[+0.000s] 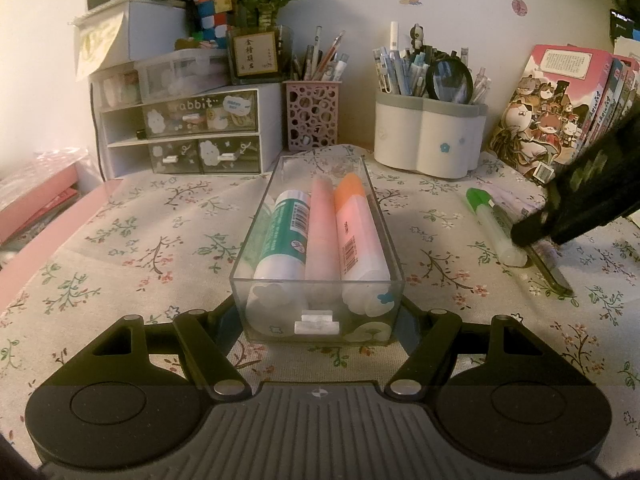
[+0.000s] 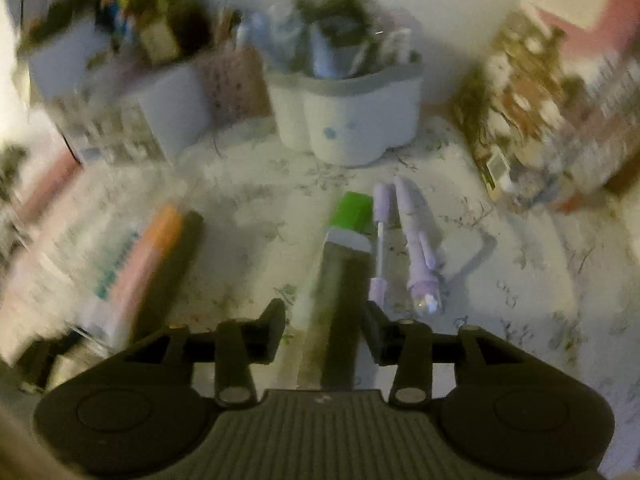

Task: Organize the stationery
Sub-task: 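Grasp the clear ruler with the right gripper, then lower the clear ruler edgewise into the clear box, release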

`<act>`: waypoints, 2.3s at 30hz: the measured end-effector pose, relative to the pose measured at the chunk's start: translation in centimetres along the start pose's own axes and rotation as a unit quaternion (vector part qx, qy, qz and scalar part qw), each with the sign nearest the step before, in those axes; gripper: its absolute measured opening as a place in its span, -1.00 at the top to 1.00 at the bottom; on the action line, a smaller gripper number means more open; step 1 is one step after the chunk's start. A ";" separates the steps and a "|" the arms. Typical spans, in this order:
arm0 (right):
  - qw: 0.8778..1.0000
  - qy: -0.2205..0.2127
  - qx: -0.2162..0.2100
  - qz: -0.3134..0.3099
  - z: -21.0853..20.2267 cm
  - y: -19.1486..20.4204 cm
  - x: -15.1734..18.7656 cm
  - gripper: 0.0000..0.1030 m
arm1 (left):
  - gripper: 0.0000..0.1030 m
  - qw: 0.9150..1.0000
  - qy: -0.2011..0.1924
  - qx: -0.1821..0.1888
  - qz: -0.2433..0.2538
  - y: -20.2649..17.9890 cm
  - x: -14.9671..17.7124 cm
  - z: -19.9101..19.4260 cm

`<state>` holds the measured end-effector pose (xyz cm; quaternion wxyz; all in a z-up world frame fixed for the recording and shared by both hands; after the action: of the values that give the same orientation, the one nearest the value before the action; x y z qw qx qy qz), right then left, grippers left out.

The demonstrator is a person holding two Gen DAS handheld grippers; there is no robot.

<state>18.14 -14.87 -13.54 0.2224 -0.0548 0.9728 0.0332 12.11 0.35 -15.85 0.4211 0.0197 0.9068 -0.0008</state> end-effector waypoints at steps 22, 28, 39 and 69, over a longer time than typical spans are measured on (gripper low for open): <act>0.994 -0.004 -0.073 0.087 -0.5 -4.7 0.4 0.79 | -0.41 1.000 0.000 0.001 0.001 -0.1 0.0 0.0; 0.993 0.009 -0.084 0.084 0.3 -5.3 0.5 0.80 | -0.41 1.000 0.001 0.001 0.001 -0.1 0.0 0.0; 0.998 0.033 -0.040 0.021 1.5 -4.6 -1.9 0.79 | -0.41 1.000 0.001 0.001 0.001 -0.1 0.0 0.0; 0.992 0.033 -0.104 0.066 -0.5 9.3 -5.2 0.83 | -0.41 1.000 0.003 -0.010 0.003 -0.3 0.0 -0.1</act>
<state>21.40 -5.18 -10.44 0.1803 -0.0148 0.9725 0.1467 12.01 0.02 -15.77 0.4182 0.0184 0.9081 0.0095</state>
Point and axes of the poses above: each gripper's, at about its wrist camera, not at the fingertips, and z roughly the way its jaws point, y to its left, x to its underside, the point moved 10 cm from there along z, roughly the way its jaws point, and after that the axes turned 7 degrees about y, right-handed, at the moved point
